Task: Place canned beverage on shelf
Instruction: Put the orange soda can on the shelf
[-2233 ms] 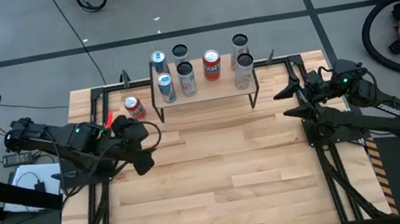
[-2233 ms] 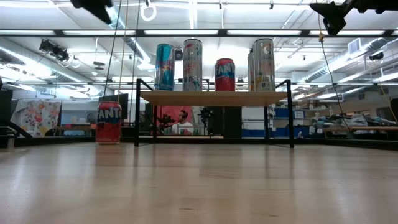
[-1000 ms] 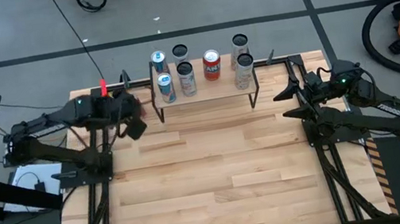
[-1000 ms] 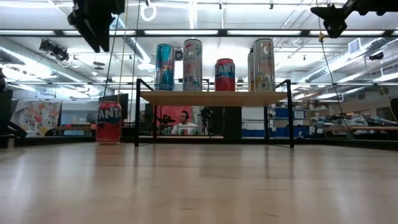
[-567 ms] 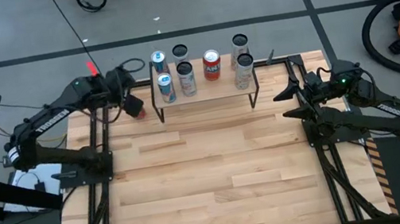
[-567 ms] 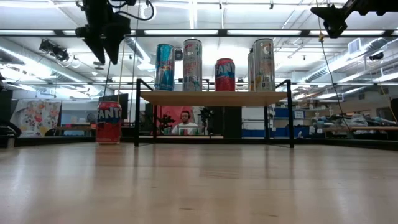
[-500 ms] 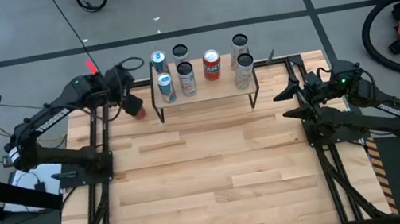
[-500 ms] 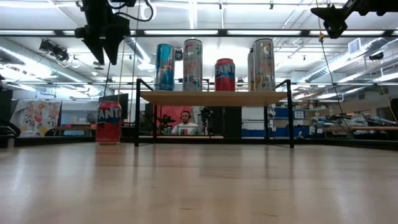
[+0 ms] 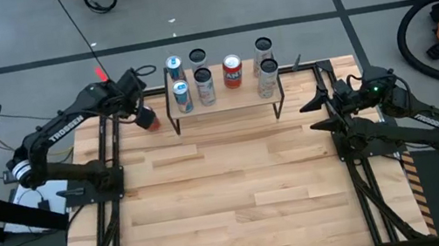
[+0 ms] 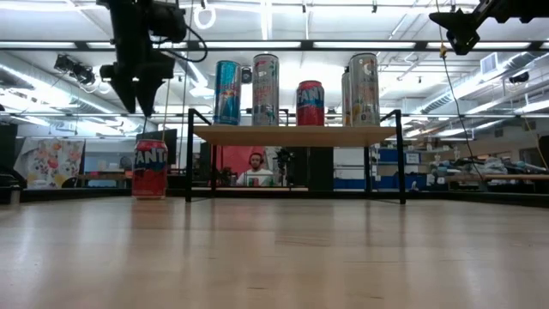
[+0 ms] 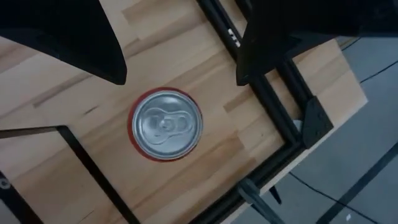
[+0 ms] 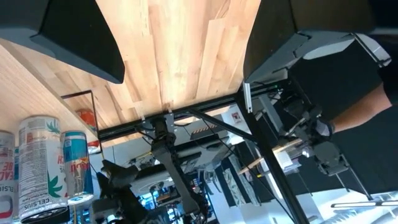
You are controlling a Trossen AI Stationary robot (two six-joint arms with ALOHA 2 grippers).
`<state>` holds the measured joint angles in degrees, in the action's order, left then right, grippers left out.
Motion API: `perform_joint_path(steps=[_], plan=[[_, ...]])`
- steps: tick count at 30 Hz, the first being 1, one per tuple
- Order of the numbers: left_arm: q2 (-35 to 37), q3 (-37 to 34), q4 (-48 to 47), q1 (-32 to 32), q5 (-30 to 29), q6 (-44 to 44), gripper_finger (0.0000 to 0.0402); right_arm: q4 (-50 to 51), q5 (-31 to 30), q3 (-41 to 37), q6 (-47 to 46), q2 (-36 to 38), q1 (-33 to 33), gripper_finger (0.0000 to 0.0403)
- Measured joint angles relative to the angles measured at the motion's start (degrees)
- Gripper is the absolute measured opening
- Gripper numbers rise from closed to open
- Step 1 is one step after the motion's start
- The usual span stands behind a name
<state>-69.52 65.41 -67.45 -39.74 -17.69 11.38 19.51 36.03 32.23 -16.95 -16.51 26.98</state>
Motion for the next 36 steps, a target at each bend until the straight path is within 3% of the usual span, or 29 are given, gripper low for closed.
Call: perform_joint_path(steps=[6,12,36], plan=[[0.0,-3.6,4.9,-2.2,1.2,-2.1,0.0314,0.0,0.0,0.0,0.0,0.0,0.0,0.0339],[0.0,-5.9,8.7,-4.2,7.4,-2.2,0.0314,0.0,0.0,0.0,0.0,0.0,0.0,0.0339],[-5.1,-5.9,12.8,-4.9,7.5,-2.5,0.0314,-0.1,0.0,0.0,0.5,0.0,0.0,0.0339]])
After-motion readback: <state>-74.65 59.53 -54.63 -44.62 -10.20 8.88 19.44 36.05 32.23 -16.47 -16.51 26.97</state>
